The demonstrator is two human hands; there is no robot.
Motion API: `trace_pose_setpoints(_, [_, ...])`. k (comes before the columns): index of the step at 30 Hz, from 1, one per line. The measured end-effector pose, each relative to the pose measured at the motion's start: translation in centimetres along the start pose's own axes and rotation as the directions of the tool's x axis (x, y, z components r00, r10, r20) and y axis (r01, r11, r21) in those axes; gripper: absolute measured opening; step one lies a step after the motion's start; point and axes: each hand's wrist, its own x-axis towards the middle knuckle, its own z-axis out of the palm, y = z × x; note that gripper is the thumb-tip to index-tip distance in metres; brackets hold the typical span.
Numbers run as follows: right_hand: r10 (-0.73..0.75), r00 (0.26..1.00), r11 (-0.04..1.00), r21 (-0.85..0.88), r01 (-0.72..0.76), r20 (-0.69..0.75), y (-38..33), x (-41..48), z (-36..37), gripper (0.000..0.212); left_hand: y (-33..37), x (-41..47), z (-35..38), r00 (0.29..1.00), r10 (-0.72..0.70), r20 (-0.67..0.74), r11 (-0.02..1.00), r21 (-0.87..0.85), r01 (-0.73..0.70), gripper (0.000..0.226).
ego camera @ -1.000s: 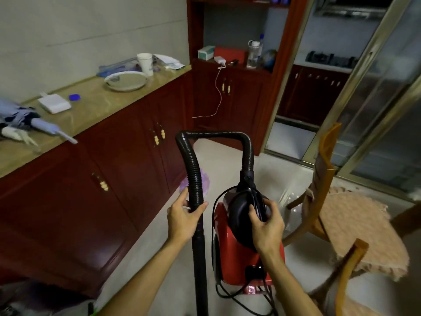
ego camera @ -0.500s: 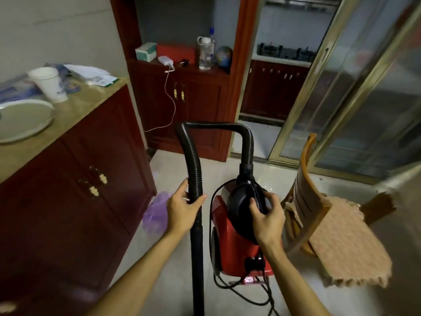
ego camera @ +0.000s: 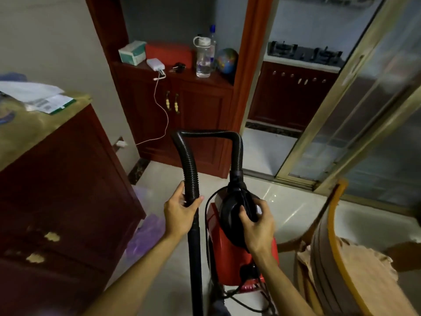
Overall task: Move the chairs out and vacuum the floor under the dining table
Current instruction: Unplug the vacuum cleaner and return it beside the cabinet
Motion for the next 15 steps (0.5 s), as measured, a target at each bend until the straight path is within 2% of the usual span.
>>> trace_pose_setpoints(2, [0.007, 0.999, 1.000, -0.013, -0.007, 0.042, 0.1, 4.1, 0.9, 0.027, -0.2, 2.8, 1.8, 0.999, -0.025, -0.037, 1.000, 0.011, 0.025, 0.071])
trace_pose_setpoints(12, [0.003, 0.973, 0.990, -0.140, 0.030, 0.233, -0.7, 21.0, 10.4, 0.020, -3.9, 16.1, 4.7, 0.950, -0.187, -0.251, 0.982, -0.040, 0.183, 0.054])
trace_pose_setpoints(15, [0.024, 0.938, 0.985, -0.171, 0.037, 0.345, -0.4, 25.2, 14.8, 0.024, -5.8, 20.0, 4.5, 0.926, -0.222, -0.306, 0.975, -0.059, 0.215, 0.065])
